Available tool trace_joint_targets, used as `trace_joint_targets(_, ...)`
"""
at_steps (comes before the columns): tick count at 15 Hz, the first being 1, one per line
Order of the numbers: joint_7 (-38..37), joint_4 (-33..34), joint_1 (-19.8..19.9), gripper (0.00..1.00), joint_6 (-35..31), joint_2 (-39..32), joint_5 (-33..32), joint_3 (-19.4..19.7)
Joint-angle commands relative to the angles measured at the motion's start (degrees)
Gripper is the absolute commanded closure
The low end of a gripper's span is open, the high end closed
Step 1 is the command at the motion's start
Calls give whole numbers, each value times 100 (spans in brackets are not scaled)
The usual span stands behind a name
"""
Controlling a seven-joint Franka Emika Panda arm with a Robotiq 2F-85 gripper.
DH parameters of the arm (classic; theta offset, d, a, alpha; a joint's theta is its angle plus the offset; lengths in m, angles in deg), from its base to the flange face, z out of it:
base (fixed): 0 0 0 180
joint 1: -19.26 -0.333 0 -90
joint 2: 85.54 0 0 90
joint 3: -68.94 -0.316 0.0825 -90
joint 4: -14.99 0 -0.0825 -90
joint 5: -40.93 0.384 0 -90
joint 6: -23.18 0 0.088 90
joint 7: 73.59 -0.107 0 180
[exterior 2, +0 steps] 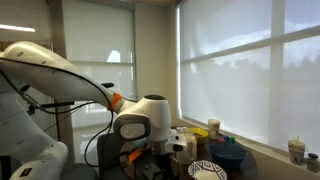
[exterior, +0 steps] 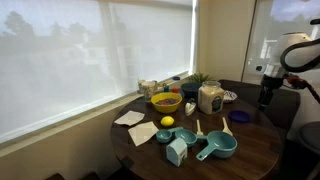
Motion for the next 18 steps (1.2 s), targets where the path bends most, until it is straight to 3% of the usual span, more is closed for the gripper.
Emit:
trace_joint_targets(1,54,4,123,0,8,-16,77,-126)
trace_joint_targets(7,54,4,123,0,8,-16,77,-126)
trace_joint_targets(12,-429,41,-139,0,272,269,606,-511)
trace_joint_targets(15,-1229,70,-200,0,354,348,985,-862)
trace_joint_targets(18,-2396,5,-65,0,115,370,821,-1425)
